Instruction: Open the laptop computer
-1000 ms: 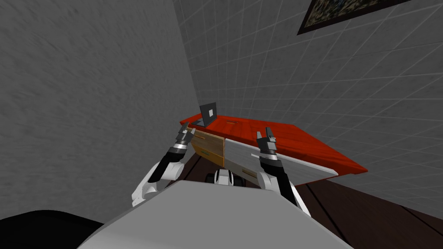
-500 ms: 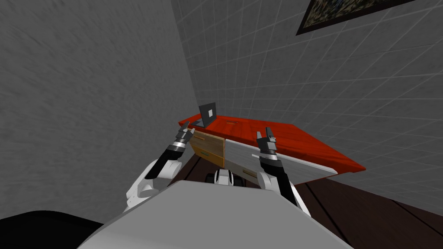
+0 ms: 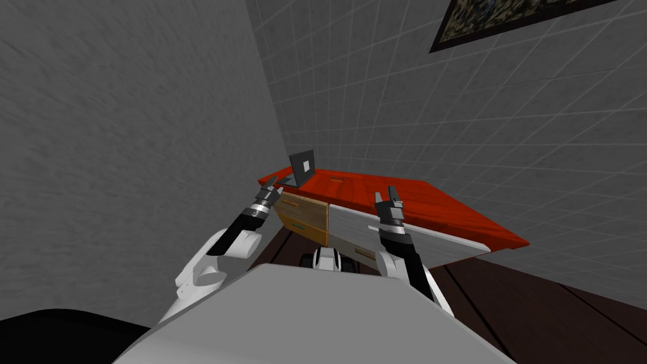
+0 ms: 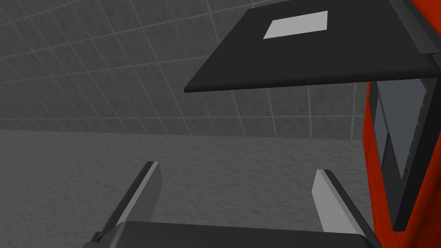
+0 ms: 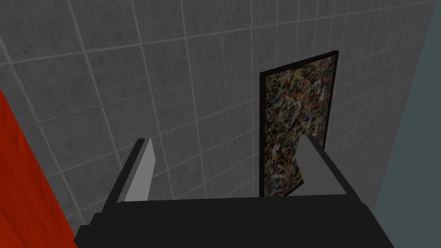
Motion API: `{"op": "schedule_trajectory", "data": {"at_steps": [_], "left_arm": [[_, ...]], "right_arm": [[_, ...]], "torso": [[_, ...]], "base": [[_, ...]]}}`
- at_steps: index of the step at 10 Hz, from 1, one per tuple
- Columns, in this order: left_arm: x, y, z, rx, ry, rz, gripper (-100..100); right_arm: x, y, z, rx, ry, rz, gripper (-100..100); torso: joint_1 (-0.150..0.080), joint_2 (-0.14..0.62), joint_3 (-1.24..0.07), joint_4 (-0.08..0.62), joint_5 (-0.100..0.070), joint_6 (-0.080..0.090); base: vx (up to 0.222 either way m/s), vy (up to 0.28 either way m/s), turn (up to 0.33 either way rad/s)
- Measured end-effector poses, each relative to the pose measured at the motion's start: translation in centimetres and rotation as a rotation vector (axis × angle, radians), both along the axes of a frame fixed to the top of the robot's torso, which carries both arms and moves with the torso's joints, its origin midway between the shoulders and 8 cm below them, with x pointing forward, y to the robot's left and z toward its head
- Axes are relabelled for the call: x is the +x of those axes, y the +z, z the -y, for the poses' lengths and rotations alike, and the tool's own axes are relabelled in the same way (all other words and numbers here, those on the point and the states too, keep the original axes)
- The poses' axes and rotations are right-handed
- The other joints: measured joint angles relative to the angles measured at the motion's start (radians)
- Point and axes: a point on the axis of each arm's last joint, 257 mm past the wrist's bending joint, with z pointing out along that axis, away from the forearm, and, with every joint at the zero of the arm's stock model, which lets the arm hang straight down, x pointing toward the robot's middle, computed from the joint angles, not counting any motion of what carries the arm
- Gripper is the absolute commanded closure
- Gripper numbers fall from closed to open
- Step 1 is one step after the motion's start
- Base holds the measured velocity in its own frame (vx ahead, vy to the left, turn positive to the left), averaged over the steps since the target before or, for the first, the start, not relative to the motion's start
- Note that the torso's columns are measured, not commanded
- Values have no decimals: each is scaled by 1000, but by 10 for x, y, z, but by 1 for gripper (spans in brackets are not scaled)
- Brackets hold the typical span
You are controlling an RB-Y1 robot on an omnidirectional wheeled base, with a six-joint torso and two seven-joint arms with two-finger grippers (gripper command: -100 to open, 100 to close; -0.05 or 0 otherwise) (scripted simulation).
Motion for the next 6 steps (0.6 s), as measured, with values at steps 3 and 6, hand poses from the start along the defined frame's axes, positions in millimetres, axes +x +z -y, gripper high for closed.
{"op": "schedule_trajectory", "data": {"at_steps": [3, 6], "left_arm": [[7, -3, -9, 25, 22, -46, -100], [12, -3, -21, 55, 50, -90, -100]], "right_arm": [[0, 0, 0, 0, 0, 0, 0], [0, 0, 0, 0, 0, 0, 0]], "torso": [[0, 0, 0, 0, 0, 0], [0, 0, 0, 0, 0, 0]], "base": [[19, 17, -60], [18, 15, -50]]}}
